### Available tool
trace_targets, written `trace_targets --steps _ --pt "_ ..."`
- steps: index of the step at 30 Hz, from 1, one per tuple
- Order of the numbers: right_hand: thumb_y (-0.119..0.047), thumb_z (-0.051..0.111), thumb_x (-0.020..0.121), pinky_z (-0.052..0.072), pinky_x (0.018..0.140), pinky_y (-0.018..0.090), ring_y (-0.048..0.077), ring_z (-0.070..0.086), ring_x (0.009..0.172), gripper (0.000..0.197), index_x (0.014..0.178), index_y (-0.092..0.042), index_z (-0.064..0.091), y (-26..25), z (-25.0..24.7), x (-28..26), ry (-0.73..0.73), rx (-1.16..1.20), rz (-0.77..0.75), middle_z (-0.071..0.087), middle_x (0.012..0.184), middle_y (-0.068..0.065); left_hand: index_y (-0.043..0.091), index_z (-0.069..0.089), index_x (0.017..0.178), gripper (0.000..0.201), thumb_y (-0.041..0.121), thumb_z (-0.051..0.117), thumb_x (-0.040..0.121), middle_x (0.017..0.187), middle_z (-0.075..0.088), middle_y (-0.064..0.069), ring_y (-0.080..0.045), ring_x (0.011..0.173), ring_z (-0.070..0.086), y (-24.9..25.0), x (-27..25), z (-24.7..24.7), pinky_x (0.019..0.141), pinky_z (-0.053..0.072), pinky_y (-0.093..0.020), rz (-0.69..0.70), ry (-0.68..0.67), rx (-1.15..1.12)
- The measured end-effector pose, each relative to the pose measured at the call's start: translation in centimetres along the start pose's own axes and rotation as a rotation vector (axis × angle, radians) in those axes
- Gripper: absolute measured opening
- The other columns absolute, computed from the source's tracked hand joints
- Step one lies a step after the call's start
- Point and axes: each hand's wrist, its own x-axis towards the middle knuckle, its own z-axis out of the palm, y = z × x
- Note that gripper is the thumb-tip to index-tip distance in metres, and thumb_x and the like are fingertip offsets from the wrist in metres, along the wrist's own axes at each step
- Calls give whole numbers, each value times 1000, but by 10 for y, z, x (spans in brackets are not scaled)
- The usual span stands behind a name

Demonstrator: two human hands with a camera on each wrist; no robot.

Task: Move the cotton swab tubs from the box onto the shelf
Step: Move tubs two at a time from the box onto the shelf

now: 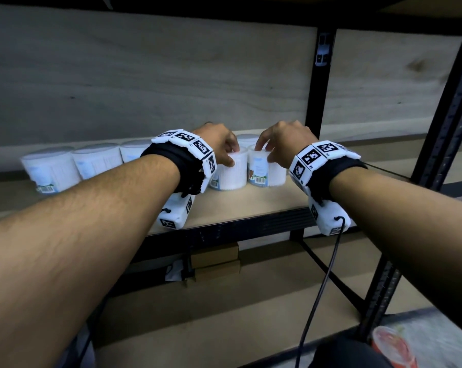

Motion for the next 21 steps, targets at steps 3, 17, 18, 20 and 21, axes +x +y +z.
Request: trace_targets --steps 3,17,18,20,21 --pt "-2 70 75 58 82 31 16 69 88 43 86 -44 70 -1 1 0 -5 7 4 73 93 -8 18 71 117 38 21 77 79 115 71 1 -15 109 63 -1 2 1 99 49 -29 7 -3 0" --pt "8 42 87 43 99 28 25 50 128 68 141 -32 47 -7 -19 -26 -199 -29 -1 52 143 4 20 11 157 97 43 71 83 162 13 2 -21 149 15 5 -20 20 119 21 -32 -67 -172 126" --pt "8 41 86 44 97 29 26 51 127 70 142 -32 46 -5 -20 -31 -176 -17 14 51 143 5 19 10 157 97 43 70 84 163 12 2 -20 149 14 7 -24 20 119 20 -31 -58 -165 118" --pt "7 43 83 47 98 31 27 51 124 69 139 -33 48 -2 -21 -39 -126 -1 32 51 140 7 17 14 157 95 43 69 85 162 15 1 -17 148 18 10 -32 16 118 20 -26 -44 -138 101" --pt "5 46 83 47 98 33 26 52 123 66 137 -34 50 -1 -22 -42 -113 -2 37 51 138 8 17 16 156 93 43 70 84 162 17 1 -16 148 20 11 -37 14 118 19 -26 -45 -130 89"
